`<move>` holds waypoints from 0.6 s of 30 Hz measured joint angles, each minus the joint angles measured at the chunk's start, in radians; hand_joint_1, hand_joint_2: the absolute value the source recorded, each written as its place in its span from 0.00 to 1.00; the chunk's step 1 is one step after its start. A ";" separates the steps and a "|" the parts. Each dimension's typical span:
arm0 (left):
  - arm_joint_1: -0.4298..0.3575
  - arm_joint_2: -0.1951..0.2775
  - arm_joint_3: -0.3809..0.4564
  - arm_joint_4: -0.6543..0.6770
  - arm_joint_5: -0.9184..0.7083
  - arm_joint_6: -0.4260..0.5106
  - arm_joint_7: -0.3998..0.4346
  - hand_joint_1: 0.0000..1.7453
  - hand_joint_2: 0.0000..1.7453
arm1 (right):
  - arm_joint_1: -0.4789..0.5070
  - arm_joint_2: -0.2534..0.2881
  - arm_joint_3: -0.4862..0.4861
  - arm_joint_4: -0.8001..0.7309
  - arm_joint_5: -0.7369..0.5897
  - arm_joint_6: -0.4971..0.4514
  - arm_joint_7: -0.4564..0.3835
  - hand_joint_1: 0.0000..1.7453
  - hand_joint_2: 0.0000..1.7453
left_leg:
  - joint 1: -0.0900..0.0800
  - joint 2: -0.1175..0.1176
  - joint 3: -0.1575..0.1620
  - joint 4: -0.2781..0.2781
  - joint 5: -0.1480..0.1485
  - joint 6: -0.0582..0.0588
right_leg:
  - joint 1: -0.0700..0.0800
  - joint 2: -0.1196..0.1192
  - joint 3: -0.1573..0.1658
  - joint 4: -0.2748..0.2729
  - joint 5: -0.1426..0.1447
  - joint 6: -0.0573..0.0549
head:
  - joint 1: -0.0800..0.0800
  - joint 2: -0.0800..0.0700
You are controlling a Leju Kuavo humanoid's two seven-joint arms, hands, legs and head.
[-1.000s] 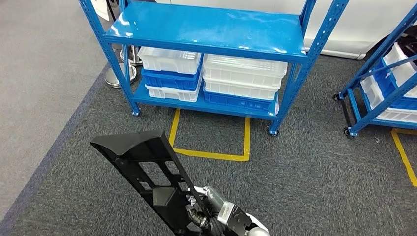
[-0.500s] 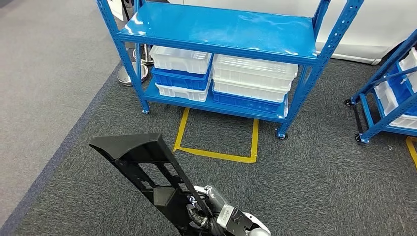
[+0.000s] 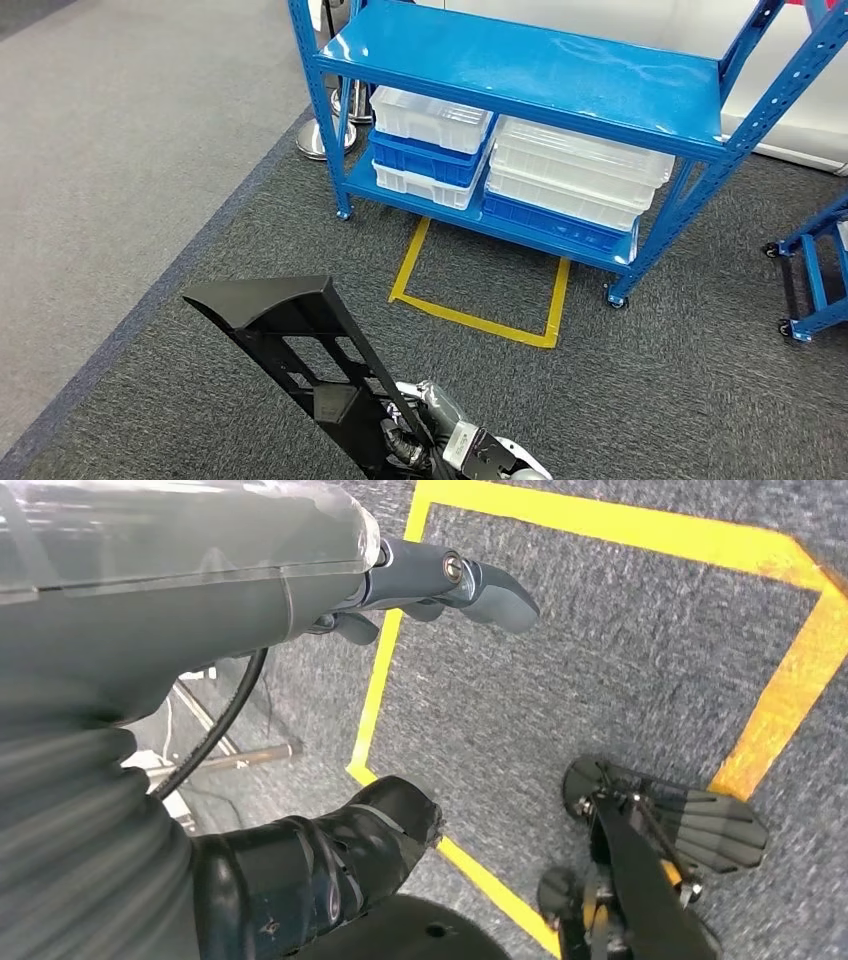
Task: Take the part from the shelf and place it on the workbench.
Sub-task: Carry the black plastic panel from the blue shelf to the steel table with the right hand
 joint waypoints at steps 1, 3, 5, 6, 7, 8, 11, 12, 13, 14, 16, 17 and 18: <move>0.000 0.000 -0.001 0.000 0.000 0.000 0.000 0.00 1.00 | 0.000 0.000 0.000 -0.001 0.000 0.000 0.000 0.99 1.00 | 0.001 -0.010 -0.005 0.000 0.003 -0.008 | 0.001 0.003 0.002 -0.008 -0.002 -0.002 | 0.000 0.000; 0.002 0.001 -0.002 0.000 -0.001 0.000 0.000 0.00 1.00 | 0.000 -0.001 0.000 -0.004 0.001 -0.001 0.000 0.99 1.00 | 0.003 -0.022 -0.012 -0.001 0.008 -0.021 | 0.000 -0.018 0.002 -0.016 0.003 -0.010 | 0.000 0.000; 0.004 0.003 -0.002 0.000 -0.002 0.001 0.000 0.00 1.00 | 0.000 -0.001 0.000 -0.006 0.001 -0.001 -0.001 0.99 1.00 | 0.001 0.013 -0.032 0.040 -0.021 -0.031 | -0.005 -0.043 0.005 -0.026 0.010 -0.022 | -0.006 0.000; 0.003 0.004 -0.003 0.000 -0.002 0.001 0.000 0.00 1.00 | 0.000 -0.001 0.000 -0.007 0.001 -0.001 -0.001 0.99 1.00 | 0.001 0.040 -0.054 0.089 -0.051 -0.034 | -0.005 -0.058 0.006 -0.029 0.012 -0.026 | -0.008 0.000; 0.002 0.003 -0.003 0.000 -0.002 0.001 0.000 0.00 1.00 | 0.001 -0.001 0.000 -0.007 0.001 -0.001 -0.001 0.99 1.00 | 0.002 0.061 -0.082 0.154 -0.087 -0.039 | -0.004 -0.072 0.005 -0.029 0.013 -0.028 | -0.011 0.000; 0.002 0.003 -0.003 0.000 -0.003 0.000 0.000 0.00 1.00 | 0.003 -0.001 0.000 -0.007 0.001 -0.001 -0.001 0.99 1.00 | 0.004 0.072 -0.110 0.218 -0.116 -0.044 | -0.002 -0.088 0.002 -0.028 0.013 -0.029 | -0.011 0.000; 0.003 0.003 -0.004 0.000 -0.003 0.000 0.000 0.00 1.00 | 0.004 -0.002 0.000 -0.007 0.001 -0.001 -0.001 0.99 1.00 | 0.008 0.086 -0.106 0.237 -0.103 -0.050 | 0.001 -0.127 -0.002 -0.024 0.011 -0.030 | -0.011 0.000; 0.004 0.003 -0.004 0.000 -0.005 0.000 0.000 0.00 1.00 | 0.004 -0.002 0.000 -0.008 0.001 -0.001 -0.001 0.99 1.00 | 0.008 0.098 -0.066 0.171 -0.071 -0.047 | 0.001 -0.138 -0.002 -0.023 0.010 -0.029 | -0.011 0.000; 0.004 0.004 -0.004 0.000 -0.006 0.000 0.000 0.00 1.00 | 0.004 -0.002 0.000 -0.009 0.001 -0.001 -0.001 0.99 1.00 | 0.005 0.119 -0.025 0.098 -0.048 -0.044 | 0.003 -0.148 -0.001 -0.022 0.009 -0.027 | -0.011 0.000; 0.002 0.004 -0.005 0.000 -0.008 0.000 0.000 0.00 1.00 | 0.004 -0.002 0.000 -0.010 0.001 -0.001 -0.001 0.99 1.00 | 0.001 0.135 0.008 0.036 -0.030 -0.037 | 0.005 -0.157 -0.001 -0.022 0.008 -0.024 | -0.011 0.000; 0.000 0.004 -0.006 0.000 -0.009 0.000 0.000 0.00 1.00 | 0.003 -0.002 0.000 -0.013 0.001 -0.001 -0.002 0.99 1.00 | -0.007 0.149 0.030 -0.013 -0.024 -0.026 | 0.009 -0.174 0.000 -0.021 0.008 -0.015 | -0.010 0.000; 0.001 0.004 -0.006 0.000 -0.009 0.000 0.000 0.00 1.00 | 0.003 -0.001 0.000 -0.014 0.002 0.000 -0.002 0.99 1.00 | -0.009 0.139 0.027 -0.015 -0.021 -0.019 | 0.010 -0.182 0.001 -0.023 0.009 -0.010 | -0.010 0.000; 0.002 0.004 -0.006 0.000 -0.009 0.001 0.000 0.00 1.00 | 0.003 -0.001 0.000 -0.015 0.002 0.000 -0.002 0.99 1.00 | -0.006 0.130 0.027 -0.019 -0.017 -0.013 | 0.009 -0.186 0.003 -0.023 0.007 -0.004 | -0.010 0.000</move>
